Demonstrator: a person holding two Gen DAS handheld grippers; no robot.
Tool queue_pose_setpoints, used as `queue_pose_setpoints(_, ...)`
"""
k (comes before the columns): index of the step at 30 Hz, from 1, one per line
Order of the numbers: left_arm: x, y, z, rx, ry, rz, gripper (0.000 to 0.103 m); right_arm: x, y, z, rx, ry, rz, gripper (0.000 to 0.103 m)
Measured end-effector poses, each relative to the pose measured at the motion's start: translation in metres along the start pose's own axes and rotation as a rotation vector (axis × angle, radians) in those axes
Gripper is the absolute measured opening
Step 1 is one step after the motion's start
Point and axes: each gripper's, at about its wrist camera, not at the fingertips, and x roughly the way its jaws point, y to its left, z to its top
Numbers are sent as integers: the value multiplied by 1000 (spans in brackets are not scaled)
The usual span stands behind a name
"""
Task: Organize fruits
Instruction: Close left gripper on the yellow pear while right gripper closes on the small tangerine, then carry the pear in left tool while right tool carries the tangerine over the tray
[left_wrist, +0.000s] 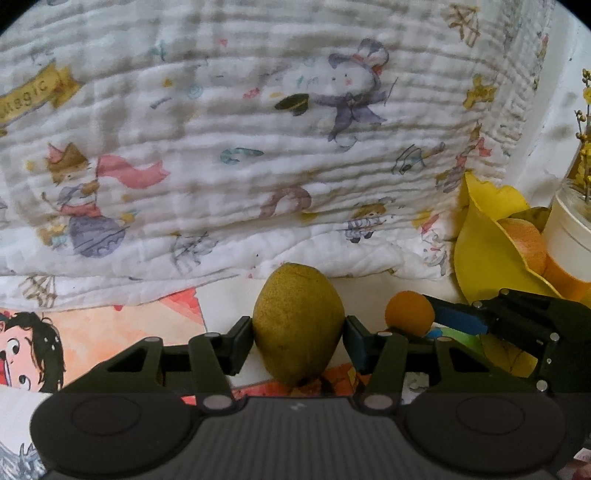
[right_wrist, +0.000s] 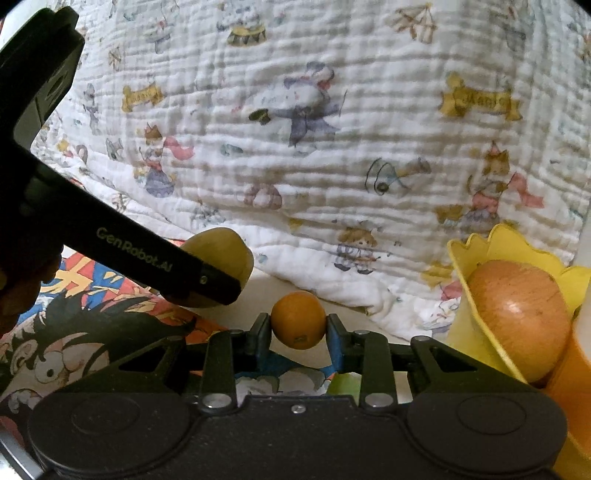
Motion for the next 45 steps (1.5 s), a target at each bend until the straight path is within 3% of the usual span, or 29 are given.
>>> queue_pose_setpoints(17,-56,8,-19,-40,-20,-9,57,-45,27,0,-49,-51,37,34)
queue_pose_setpoints(34,-132,5,-70,-43,-22,-55,57,-125,67,-43,-37,2,189,34)
queue_pose_setpoints(45,-167,-8,-101,-6,-7,-102,57,-162,78,-62,-71,31,234,34)
